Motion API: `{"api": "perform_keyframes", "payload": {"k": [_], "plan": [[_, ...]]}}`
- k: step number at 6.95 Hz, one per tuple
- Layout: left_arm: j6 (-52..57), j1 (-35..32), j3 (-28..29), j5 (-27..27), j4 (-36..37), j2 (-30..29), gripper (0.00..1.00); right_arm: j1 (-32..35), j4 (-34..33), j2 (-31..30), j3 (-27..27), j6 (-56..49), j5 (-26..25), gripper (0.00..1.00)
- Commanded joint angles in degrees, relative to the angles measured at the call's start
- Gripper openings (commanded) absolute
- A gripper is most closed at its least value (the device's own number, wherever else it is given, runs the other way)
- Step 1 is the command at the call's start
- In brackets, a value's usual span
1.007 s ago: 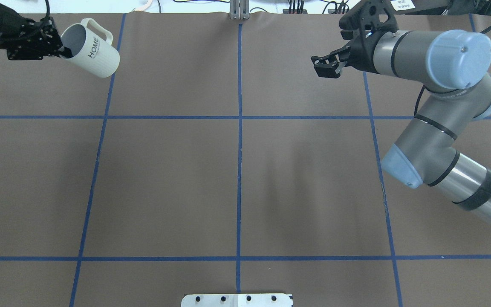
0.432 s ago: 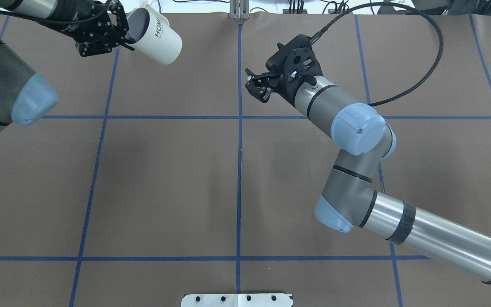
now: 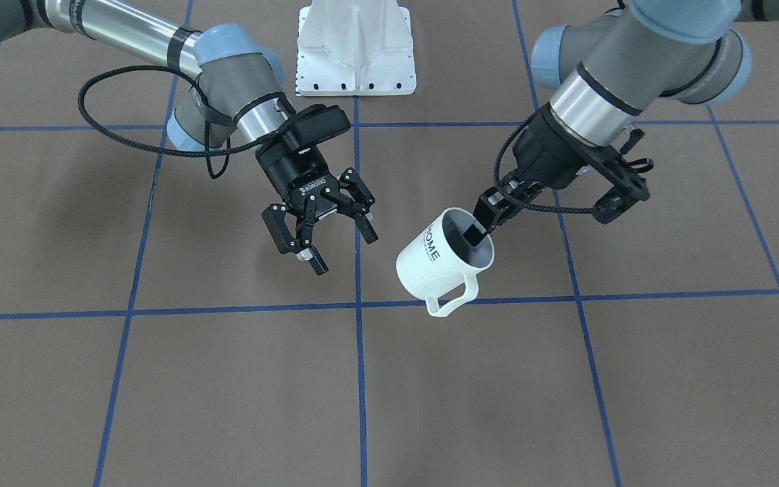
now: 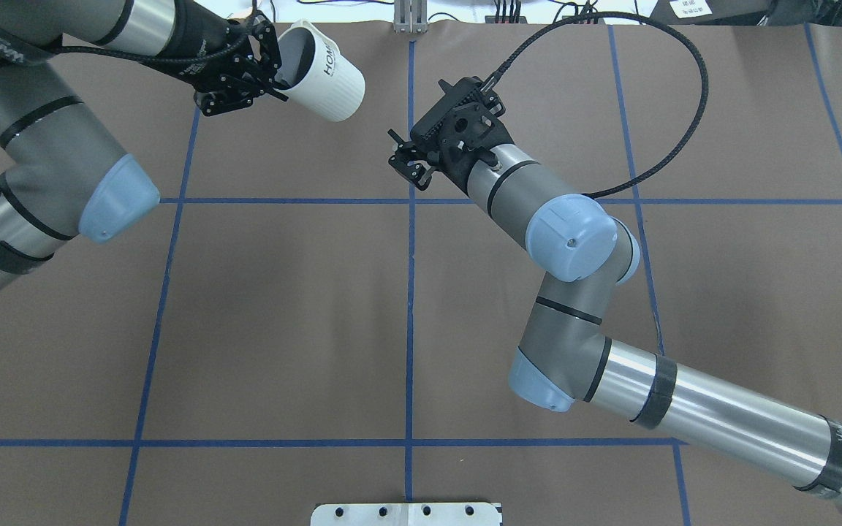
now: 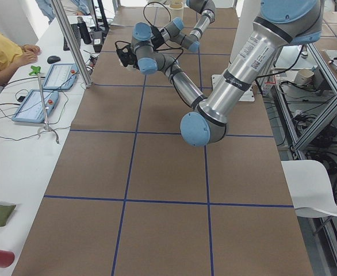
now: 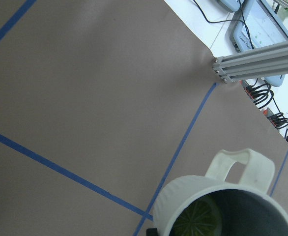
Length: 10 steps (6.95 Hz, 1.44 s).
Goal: Left arm hands cup to right arm to dump lemon
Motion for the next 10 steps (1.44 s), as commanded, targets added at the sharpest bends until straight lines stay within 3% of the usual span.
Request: {"api": "perform_keyframes", "payload": {"k": [1,10], "plan": [[-1.4,2.1,0.9,2.7,0.0,-1.3,0.0,-1.2,0.0,1.4,0.3,-1.7,-0.1,0.97],[-2.4,4.6,0.1,2.7,0.0,-2.7,0.0,-2.2,0.2,1.4,0.4,-1.8,-1.9,0.97]]}}
